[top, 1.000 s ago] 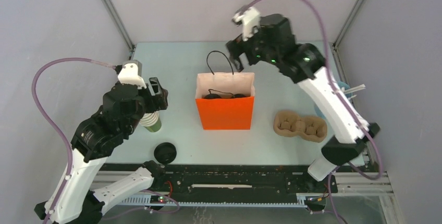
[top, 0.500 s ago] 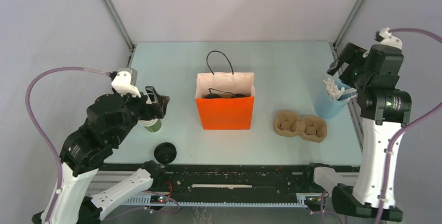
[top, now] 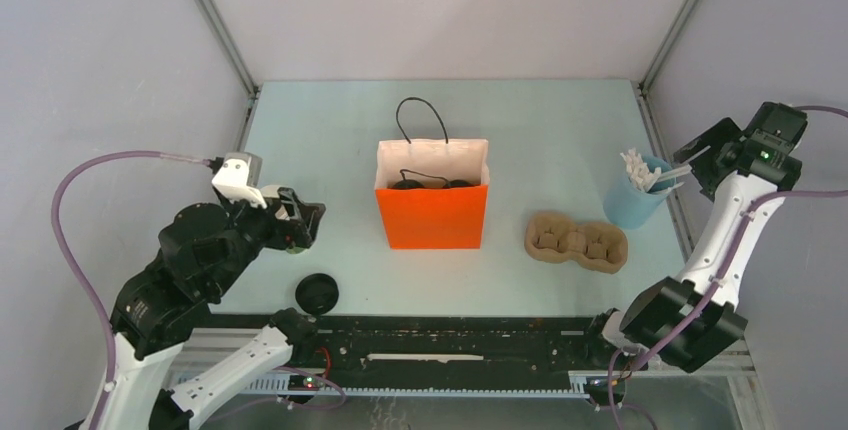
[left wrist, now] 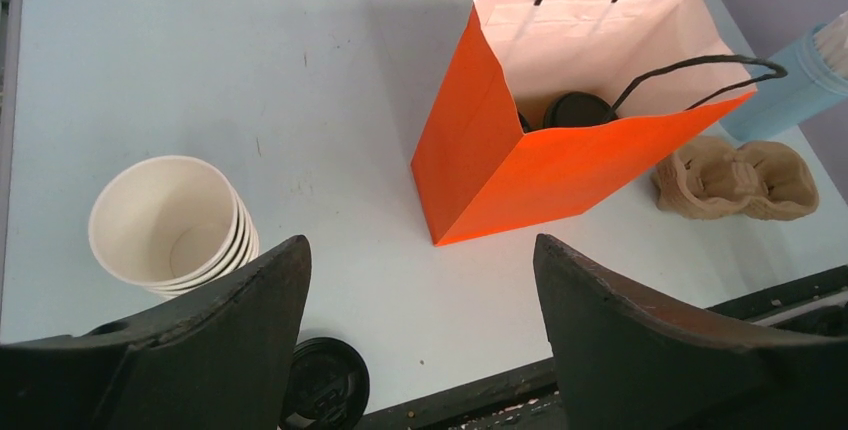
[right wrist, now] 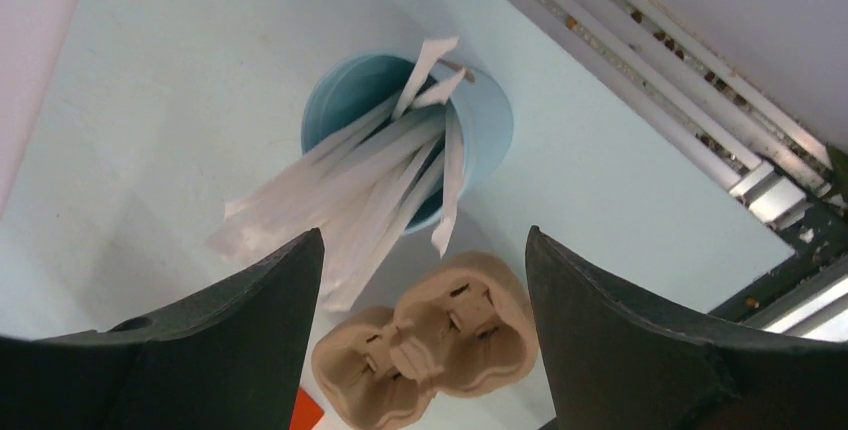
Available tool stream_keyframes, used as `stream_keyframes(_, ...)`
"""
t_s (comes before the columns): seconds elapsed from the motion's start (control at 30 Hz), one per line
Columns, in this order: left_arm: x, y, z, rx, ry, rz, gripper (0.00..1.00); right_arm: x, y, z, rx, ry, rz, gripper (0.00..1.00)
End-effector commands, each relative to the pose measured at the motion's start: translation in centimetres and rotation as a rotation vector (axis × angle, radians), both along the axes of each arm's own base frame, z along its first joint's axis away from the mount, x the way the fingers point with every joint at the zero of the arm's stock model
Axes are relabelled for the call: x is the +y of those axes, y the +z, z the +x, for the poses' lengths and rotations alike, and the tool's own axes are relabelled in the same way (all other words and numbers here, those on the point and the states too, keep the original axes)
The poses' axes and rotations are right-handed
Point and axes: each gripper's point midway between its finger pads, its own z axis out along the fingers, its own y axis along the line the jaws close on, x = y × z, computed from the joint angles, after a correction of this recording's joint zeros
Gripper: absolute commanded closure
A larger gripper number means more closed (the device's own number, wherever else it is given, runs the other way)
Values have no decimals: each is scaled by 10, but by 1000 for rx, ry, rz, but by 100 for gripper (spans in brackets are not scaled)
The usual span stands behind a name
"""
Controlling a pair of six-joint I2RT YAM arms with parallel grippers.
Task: Pack the takeout coffee
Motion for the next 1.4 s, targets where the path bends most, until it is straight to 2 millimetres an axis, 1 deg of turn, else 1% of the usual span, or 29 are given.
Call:
stream_keyframes(0.0, -6, -10, 3, 27, -12, 6, 13, -28, 12, 24, -53, 6, -79, 19)
stream_keyframes(0.07, -7, -9, 5, 40, -13, 23, 13, -32, 5, 32, -59, -2, -60, 20)
stream_keyframes(0.13, -9, -7, 8, 48, -14, 33, 13, -35, 2, 45, -96, 5, -58, 22)
stream_keyframes(0.23, -11, -7, 11, 62, -16, 44, 14, -38, -9, 51, -91, 7, -48, 25)
stream_keyframes(0.33, -13, -12, 12, 82, -18, 44, 14, -47, -18, 47, -61, -6, -57, 29)
stream_keyframes(0.43, -15, -20, 11, 111, -21, 43, 14, -48, -23, 42, -51, 8, -40, 36)
stream_keyframes(0.53, -16, -26, 12, 134, -20, 45, 14, -50, -27, 37, -29, 24, -58, 37)
stream_keyframes(0.63, -16, -30, 15, 154, -16, 53, 14, -47, -37, 40, -25, 42, -19, 44)
stream_keyframes(0.7, -15, -31, 19, 164, -10, 50, 14, -43, -38, 45, -42, 67, -13, 46)
stream_keyframes(0.8, -12, -34, 25, 185, 7, 37, 15, -39, -39, 45, -54, 83, -5, 48)
stream_keyframes(0.87, -12, -35, 29, 194, 8, 26, 15, -38, -38, 46, -67, 91, 3, 51)
stream_keyframes(0.97, -11, -37, 33, 206, 12, 22, 15, -45, -42, 48, -57, 75, -11, 55)
stream_keyframes(1.1, -13, -38, 36, 213, 9, 21, 16, -45, -44, 55, -70, 77, 3, 68)
stream_keyframes(1.27, -11, -38, 37, 216, 16, 24, 16, -48, -43, 50, -57, 71, -20, 75)
stream_keyframes(1.37, -11, -37, 38, 211, 15, 22, 16, -53, -39, 49, -64, 68, -44, 84)
